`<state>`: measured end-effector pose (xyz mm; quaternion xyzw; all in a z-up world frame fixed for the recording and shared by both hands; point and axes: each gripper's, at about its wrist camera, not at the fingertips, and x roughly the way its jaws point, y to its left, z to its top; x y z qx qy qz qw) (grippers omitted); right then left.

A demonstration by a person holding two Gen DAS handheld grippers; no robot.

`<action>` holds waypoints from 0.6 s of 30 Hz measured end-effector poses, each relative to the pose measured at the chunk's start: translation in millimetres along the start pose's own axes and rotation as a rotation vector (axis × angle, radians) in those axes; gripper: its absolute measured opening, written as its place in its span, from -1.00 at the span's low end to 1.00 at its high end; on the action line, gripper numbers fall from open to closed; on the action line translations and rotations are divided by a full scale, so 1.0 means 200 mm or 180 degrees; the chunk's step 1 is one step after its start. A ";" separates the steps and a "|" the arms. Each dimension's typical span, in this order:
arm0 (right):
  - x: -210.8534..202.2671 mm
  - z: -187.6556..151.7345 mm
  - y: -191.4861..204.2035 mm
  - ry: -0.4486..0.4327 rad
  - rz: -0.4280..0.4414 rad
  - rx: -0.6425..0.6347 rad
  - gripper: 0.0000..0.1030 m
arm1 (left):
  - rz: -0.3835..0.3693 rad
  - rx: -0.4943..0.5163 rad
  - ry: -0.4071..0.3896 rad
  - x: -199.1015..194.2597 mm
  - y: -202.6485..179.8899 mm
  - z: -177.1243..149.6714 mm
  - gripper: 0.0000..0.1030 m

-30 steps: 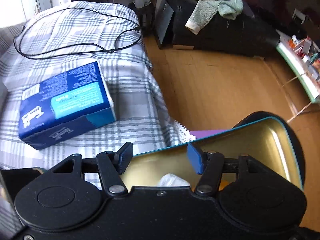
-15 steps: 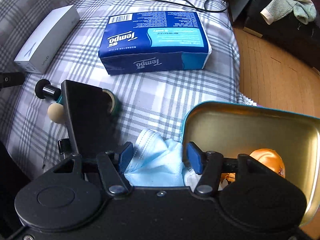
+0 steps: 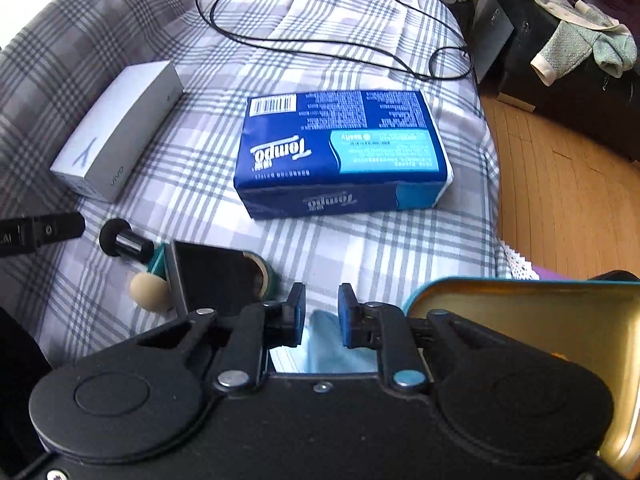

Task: Organize soft objects
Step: 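Close right tool on the light blue face mask beside the tray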

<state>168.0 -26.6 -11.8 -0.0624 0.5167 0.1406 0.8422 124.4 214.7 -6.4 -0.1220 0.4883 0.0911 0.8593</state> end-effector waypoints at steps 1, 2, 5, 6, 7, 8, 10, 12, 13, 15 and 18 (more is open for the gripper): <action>0.00 0.01 0.01 -0.0063 0.0035 0.0014 -0.69 | -0.0001 -0.0001 0.0002 0.00 0.00 0.00 0.99; 0.00 0.03 0.01 -0.0141 0.0067 0.0044 -0.68 | -0.0003 -0.0001 0.0004 0.00 0.00 0.00 0.99; -0.01 0.05 0.00 -0.0145 -0.0050 0.0149 -0.48 | -0.0020 -0.0006 0.0010 0.00 0.01 -0.01 0.99; -0.01 0.05 -0.01 -0.0061 -0.0094 0.0195 -0.48 | -0.0023 -0.0015 0.0017 0.01 0.01 -0.01 0.99; -0.01 0.05 -0.03 -0.0016 -0.0113 0.0264 -0.48 | -0.0024 -0.0024 0.0026 0.01 0.01 0.00 0.99; -0.02 0.04 -0.05 0.0026 -0.0131 0.0338 -0.44 | -0.0029 -0.0032 0.0035 0.01 0.01 0.00 0.99; -0.04 0.02 -0.10 0.0153 -0.0107 0.0515 -0.15 | -0.0038 -0.0041 0.0040 0.02 0.01 0.00 0.99; -0.04 0.00 -0.13 0.0246 -0.0051 0.0645 0.19 | -0.0025 -0.0026 0.0029 0.01 0.01 0.00 0.99; -0.04 -0.02 -0.14 0.0271 -0.0044 0.0681 0.19 | -0.0016 -0.0016 0.0024 0.01 0.00 0.00 0.99; -0.03 -0.04 -0.14 0.0329 -0.0104 0.0662 0.19 | -0.0003 -0.0009 0.0027 0.01 0.00 0.00 0.99; 0.01 -0.06 -0.11 0.0425 -0.0220 0.0519 0.19 | 0.0001 -0.0020 0.0034 0.02 0.00 0.00 0.99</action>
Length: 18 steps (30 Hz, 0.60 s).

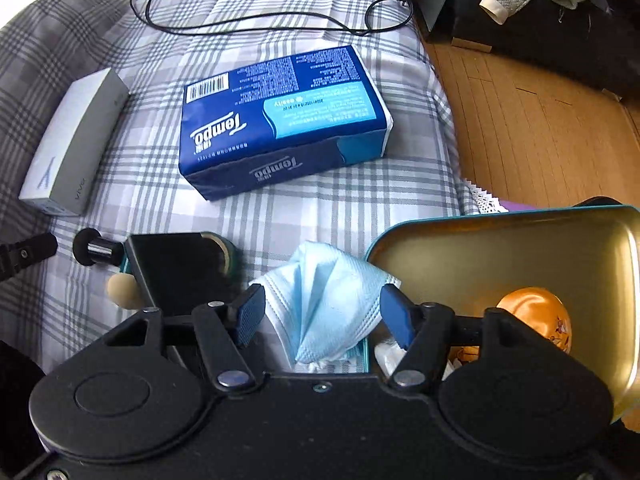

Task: Organize soft objects
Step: 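Close right tool on the light blue face mask beside the tray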

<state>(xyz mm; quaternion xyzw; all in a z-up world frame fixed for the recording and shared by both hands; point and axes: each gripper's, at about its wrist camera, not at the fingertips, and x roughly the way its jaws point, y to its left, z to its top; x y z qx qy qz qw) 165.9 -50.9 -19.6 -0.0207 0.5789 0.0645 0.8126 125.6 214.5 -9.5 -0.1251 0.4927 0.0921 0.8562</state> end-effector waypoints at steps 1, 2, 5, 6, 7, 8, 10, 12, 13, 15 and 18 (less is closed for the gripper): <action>0.02 -0.01 0.01 0.0033 -0.0035 -0.0033 0.19 | -0.0006 -0.0004 0.0005 0.00 0.00 0.00 0.99; 0.03 -0.01 0.02 0.0046 -0.0058 -0.0054 0.19 | -0.0015 -0.0008 0.0012 0.00 0.00 0.00 0.99; 0.06 -0.01 0.06 0.0063 -0.0013 -0.0106 0.19 | -0.0040 -0.0030 0.0043 0.01 0.01 0.00 0.99; 0.07 0.00 0.07 0.0045 -0.0014 -0.0112 0.19 | -0.0048 -0.0037 0.0058 0.01 0.01 0.00 0.99; 0.07 0.00 0.08 0.0016 -0.0035 -0.0132 0.19 | -0.0061 -0.0048 0.0078 0.02 0.01 0.00 0.99; 0.08 0.01 0.09 -0.0009 -0.0071 -0.0178 0.18 | -0.0071 -0.0061 0.0098 0.02 0.02 0.01 0.99; 0.10 0.01 0.12 -0.0058 -0.0145 -0.0278 0.17 | -0.0100 -0.0104 0.0141 0.04 0.03 0.01 0.99; 0.12 0.01 0.13 -0.0112 -0.0186 -0.0335 0.17 | -0.0130 -0.0147 0.0179 0.04 0.04 0.01 0.99; 0.12 0.02 0.14 -0.0129 -0.0194 -0.0352 0.17 | -0.0143 -0.0168 0.0195 0.05 0.04 0.01 0.99; 0.14 0.03 0.14 -0.0164 -0.0198 -0.0345 0.17 | -0.0149 -0.0194 0.0215 0.05 0.05 0.02 0.99; 0.17 0.04 0.16 -0.0157 -0.0227 -0.0350 0.17 | -0.0144 -0.0172 0.0224 0.05 0.04 0.01 0.99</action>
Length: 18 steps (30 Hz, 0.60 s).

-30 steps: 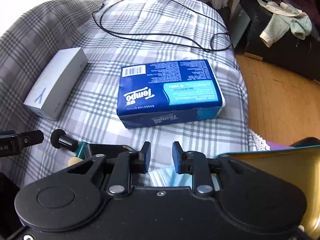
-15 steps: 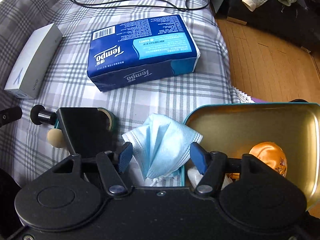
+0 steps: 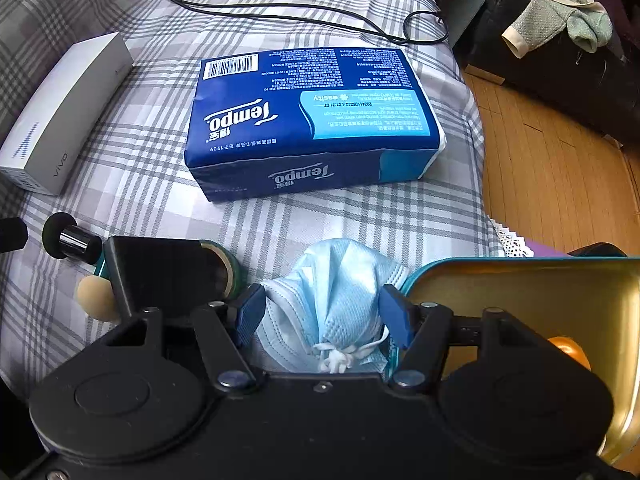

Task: Organize soft objects
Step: 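Close right tool on the light blue face mask beside the tray, then grasp the black round-headed roller with left tool while right tool lifts the mask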

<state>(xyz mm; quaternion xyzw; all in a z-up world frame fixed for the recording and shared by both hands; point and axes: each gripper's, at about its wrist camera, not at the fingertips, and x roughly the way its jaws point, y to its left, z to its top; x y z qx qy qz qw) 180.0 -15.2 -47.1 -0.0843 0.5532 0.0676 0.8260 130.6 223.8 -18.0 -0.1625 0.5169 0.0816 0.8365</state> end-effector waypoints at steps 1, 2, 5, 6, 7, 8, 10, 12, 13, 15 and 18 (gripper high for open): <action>0.01 0.00 0.01 -0.0004 -0.0031 -0.0019 0.17 | 0.0007 0.0012 0.0004 0.00 0.00 0.00 0.99; 0.02 0.00 0.01 -0.0007 -0.0066 -0.0053 0.16 | 0.0015 0.0025 0.0011 0.00 -0.01 0.00 0.99; 0.04 0.00 0.02 0.0054 -0.0163 -0.0106 -0.38 | 0.0014 0.0057 0.0053 0.02 -0.01 0.00 0.99; 0.05 0.00 0.01 0.0101 -0.0161 -0.0104 -0.52 | 0.0012 0.0067 0.0075 0.03 -0.01 0.01 0.99; 0.05 0.00 0.00 0.0123 -0.0150 -0.0070 -0.52 | 0.0012 0.0077 0.0104 0.05 -0.02 0.01 0.99; 0.04 0.00 -0.01 0.0105 -0.0158 -0.0030 -0.59 | 0.0015 0.0085 0.0136 0.06 -0.02 0.01 0.99; 0.01 0.00 -0.02 0.0038 -0.0168 -0.0004 -0.65 | 0.0023 0.0112 0.0192 0.08 -0.03 0.02 0.99; -0.03 0.01 -0.03 -0.0037 -0.0113 0.0060 -0.65 | 0.0055 0.0152 0.0247 0.11 -0.05 0.03 0.99; -0.06 0.02 -0.04 -0.0068 -0.0066 0.0098 -0.65 | 0.0067 0.0174 0.0286 0.14 -0.06 0.05 0.99; -0.09 0.02 -0.05 -0.0120 -0.0006 0.0159 -0.65 | 0.0060 0.0191 0.0345 0.18 -0.08 0.06 0.99; -0.13 0.03 -0.05 -0.0174 0.0078 0.0209 -0.65 | 0.0073 0.0291 0.0406 0.24 -0.11 0.07 0.99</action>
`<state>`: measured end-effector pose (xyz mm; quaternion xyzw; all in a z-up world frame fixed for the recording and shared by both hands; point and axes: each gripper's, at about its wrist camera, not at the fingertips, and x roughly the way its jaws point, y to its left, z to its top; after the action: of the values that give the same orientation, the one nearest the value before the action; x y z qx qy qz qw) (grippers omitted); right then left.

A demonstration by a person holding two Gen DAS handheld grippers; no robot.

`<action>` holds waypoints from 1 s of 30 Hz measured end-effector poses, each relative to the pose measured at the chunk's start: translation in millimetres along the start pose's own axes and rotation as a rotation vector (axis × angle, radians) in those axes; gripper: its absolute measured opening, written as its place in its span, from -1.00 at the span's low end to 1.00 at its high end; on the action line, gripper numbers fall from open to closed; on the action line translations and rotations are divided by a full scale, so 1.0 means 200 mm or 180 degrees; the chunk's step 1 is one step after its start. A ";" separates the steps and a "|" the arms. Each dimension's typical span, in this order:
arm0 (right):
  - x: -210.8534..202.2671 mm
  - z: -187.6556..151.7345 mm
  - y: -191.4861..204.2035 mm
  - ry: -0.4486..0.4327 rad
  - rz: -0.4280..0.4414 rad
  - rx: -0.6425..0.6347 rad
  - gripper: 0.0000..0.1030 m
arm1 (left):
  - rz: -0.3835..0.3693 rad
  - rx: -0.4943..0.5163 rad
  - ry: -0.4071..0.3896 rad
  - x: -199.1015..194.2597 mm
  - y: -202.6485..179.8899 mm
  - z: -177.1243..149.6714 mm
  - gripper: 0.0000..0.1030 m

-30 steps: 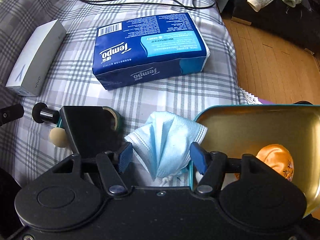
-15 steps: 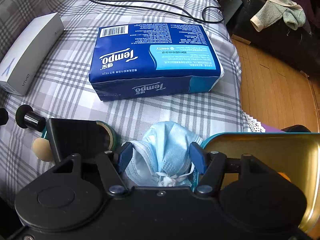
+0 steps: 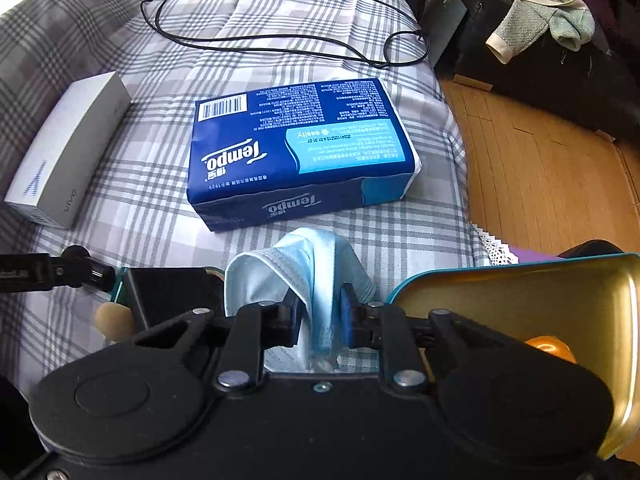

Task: Organize soft objects
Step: 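Grasp the black round-headed roller with left tool while right tool lifts the mask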

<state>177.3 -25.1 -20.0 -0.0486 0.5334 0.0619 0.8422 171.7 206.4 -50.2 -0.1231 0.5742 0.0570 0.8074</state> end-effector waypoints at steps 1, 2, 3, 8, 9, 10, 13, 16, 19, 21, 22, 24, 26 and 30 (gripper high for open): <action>-0.01 0.00 0.00 -0.0009 0.0016 0.0011 -0.65 | 0.0039 0.0045 0.0000 0.01 -0.01 0.00 0.98; -0.02 0.00 0.00 -0.0017 0.0027 0.0019 -0.65 | 0.0104 0.0113 -0.0003 0.03 -0.03 0.01 0.97; -0.02 0.00 0.00 -0.0023 0.0045 0.0015 -0.65 | 0.0163 0.0178 -0.0004 0.04 -0.05 0.01 0.94; -0.05 -0.02 0.00 -0.0057 0.0090 0.0012 -0.65 | 0.0331 0.0355 0.0059 0.11 -0.09 0.02 0.72; -0.06 -0.02 0.00 -0.0063 0.0099 0.0016 -0.65 | 0.0331 0.0357 0.0097 0.12 -0.09 0.03 0.62; -0.07 -0.02 -0.01 -0.0069 0.0105 0.0021 -0.65 | 0.0329 0.0342 0.0131 0.13 -0.08 0.03 0.58; -0.08 -0.02 -0.02 -0.0074 0.0136 0.0041 -0.65 | 0.0243 0.0260 0.0226 0.17 -0.06 0.04 0.44; -0.10 -0.02 -0.03 -0.0080 0.0172 0.0059 -0.65 | 0.0222 0.0246 0.0218 0.17 -0.06 0.05 0.30; -0.12 -0.03 -0.04 -0.0104 0.0193 0.0079 -0.65 | 0.0120 0.0275 0.0194 0.16 -0.06 0.05 0.07; -0.14 -0.03 -0.06 -0.0122 0.0205 0.0110 -0.65 | 0.0106 0.0264 0.0185 0.16 -0.06 0.05 0.05; -0.15 -0.03 -0.07 -0.0129 0.0213 0.0123 -0.65 | 0.0097 0.0251 0.0183 0.16 -0.06 0.05 0.05; -0.17 -0.03 -0.08 -0.0154 0.0216 0.0145 -0.65 | 0.0067 0.0213 0.0166 0.15 -0.05 0.05 0.04; -0.19 -0.04 -0.10 -0.0176 0.0230 0.0162 -0.65 | 0.0046 0.0161 0.0139 0.13 -0.04 0.05 0.04; -0.22 -0.04 -0.13 -0.0218 0.0231 0.0207 -0.65 | -0.0010 0.0068 0.0063 0.09 0.00 0.04 0.04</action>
<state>156.3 -54.9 17.4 0.0003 0.5074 0.0766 0.8583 185.3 207.3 -63.8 -0.1159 0.5825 0.0484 0.8030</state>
